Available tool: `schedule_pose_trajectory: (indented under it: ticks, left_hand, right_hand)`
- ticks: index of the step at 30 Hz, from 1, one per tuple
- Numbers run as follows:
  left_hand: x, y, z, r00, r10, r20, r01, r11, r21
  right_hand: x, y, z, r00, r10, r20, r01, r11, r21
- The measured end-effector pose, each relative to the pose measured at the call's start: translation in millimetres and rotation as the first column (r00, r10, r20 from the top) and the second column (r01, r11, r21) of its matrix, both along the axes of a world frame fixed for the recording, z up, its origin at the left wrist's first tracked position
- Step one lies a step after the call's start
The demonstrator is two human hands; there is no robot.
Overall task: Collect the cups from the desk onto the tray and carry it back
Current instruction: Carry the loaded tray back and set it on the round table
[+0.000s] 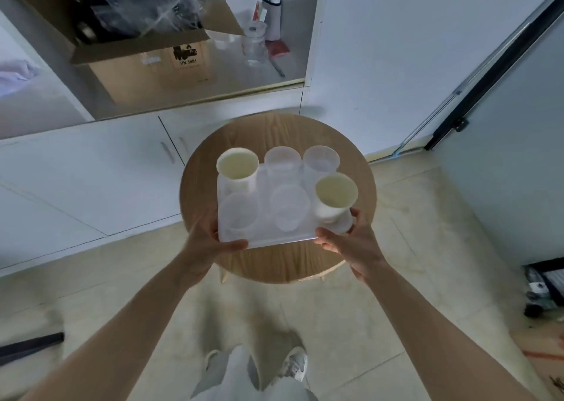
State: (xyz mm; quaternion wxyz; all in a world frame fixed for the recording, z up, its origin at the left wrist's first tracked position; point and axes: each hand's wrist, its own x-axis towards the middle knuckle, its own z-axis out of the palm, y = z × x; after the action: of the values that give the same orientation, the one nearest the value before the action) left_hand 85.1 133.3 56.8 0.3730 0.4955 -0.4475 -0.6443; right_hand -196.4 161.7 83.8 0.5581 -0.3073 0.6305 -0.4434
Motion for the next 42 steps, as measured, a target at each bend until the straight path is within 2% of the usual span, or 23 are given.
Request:
schedule_pose_trajectory:
  ticks: [7,15,22,26,35,42]
  left_hand:
    - [-45.9,-23.1,-10.2,0.988,0.102,0.113,-0.099,0.995,-0.031]
    - [-63.9,-67.0,-27.7,0.968,0.180,0.177,-0.182,0.983,-0.004]
    - [-72.7,-96.0,-34.4,0.927,0.248,0.281,-0.239,0.969,-0.066]
    - [-74.4,-108.5,-34.0,0.890,0.277,0.362,-0.257,0.961,-0.102]
    - [-96.4,-123.5,-34.9,0.820,0.423,0.386,-0.421,0.902,-0.094]
    - [-123.8,-117.8,-38.0,0.753,0.562,0.343,-0.603,0.798,0.018]
  right_hand:
    - [-45.6,-41.9,-7.7,0.996,0.079,-0.037,-0.078,0.997,0.016]
    - [-71.5,-101.6,-19.9,0.988,0.142,-0.059,-0.141,0.990,0.030]
    - [-80.0,-149.7,-32.3,0.963,0.217,-0.158,-0.212,0.976,0.050]
    - [-81.9,-173.6,-33.1,0.951,0.274,-0.141,-0.269,0.961,0.059]
    - [-96.5,-232.7,-46.8,0.869,0.438,-0.230,-0.433,0.898,0.078]
    - [-105.9,-269.0,-51.0,0.726,0.578,-0.373,-0.572,0.808,0.139]
